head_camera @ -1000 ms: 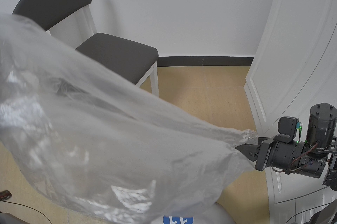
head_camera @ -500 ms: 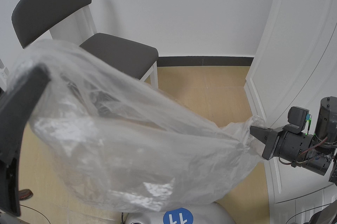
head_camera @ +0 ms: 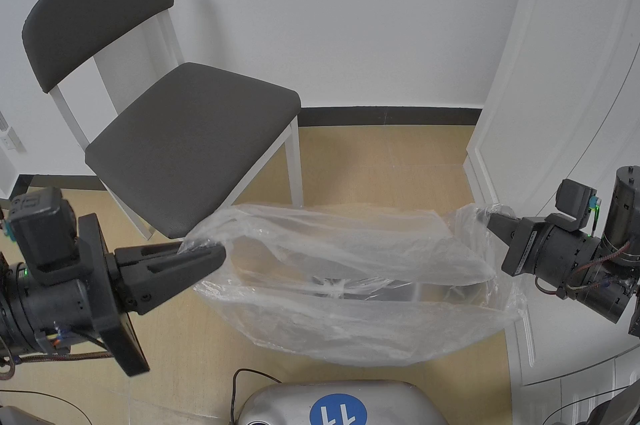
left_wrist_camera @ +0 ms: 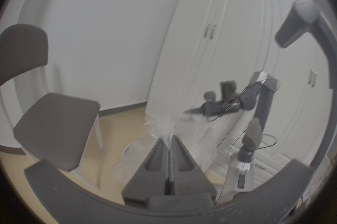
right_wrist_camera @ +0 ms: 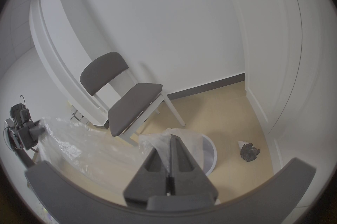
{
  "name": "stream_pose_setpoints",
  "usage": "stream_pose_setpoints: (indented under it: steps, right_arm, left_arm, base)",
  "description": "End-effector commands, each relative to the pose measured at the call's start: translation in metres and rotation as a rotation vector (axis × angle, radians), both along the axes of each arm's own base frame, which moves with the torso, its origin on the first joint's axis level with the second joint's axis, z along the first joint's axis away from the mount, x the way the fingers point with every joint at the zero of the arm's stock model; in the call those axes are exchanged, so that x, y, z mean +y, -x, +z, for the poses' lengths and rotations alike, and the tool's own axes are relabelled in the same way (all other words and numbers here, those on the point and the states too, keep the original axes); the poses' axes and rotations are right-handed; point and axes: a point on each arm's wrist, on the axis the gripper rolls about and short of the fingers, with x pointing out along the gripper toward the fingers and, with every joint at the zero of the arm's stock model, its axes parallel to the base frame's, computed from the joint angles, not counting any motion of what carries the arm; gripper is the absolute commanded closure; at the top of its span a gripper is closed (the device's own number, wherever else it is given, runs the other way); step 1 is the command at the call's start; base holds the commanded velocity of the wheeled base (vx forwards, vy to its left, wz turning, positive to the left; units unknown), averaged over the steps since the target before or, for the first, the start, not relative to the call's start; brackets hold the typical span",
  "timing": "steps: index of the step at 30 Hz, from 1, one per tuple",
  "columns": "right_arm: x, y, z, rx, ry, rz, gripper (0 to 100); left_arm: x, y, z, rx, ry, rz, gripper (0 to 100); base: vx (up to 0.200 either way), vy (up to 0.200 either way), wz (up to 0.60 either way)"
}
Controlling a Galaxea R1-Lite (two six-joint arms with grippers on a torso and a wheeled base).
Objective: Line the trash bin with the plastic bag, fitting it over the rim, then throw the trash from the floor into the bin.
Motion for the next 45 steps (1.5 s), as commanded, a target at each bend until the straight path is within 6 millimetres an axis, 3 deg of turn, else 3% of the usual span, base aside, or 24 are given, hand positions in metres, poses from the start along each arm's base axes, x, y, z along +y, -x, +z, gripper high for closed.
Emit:
stream_pose_setpoints:
  steps: [1,7,10,17,29,45]
  right_arm:
    - [0.005,-0.007,0.003,-0.014,-0.002,-0.05,100]
    - [0.007,-0.011,-0.001,-0.004,0.014,-0.074,100]
    - [0.008,-0.014,-0.003,-0.004,0.041,-0.127,100]
    - [0.007,-0.015,-0.005,-0.021,0.096,-0.182,100]
    - [-0.005,-0.007,-0.012,-0.05,0.255,-0.256,100]
    - [-0.027,0.013,-0.019,-0.088,0.443,-0.268,100]
  left_arm:
    - [0.003,-0.024,0.014,0.074,-0.086,0.174,100]
    - [0.0,-0.041,-0.003,0.12,-0.176,0.211,100]
    - [0.003,-0.06,-0.022,0.13,-0.297,0.25,100]
    - [0.008,-0.081,-0.037,0.174,-0.361,0.319,100]
    - [0.02,-0.092,-0.04,0.166,-0.403,0.412,100]
    - [0.036,-0.093,-0.035,0.132,-0.416,0.47,100]
  base:
    - [0.0,0.0,0.0]
    - [0.0,0.0,0.0]
    - [0.0,0.0,0.0]
    - [0.0,0.0,0.0]
    - [0.0,0.0,0.0]
    - [0.0,0.0,0.0]
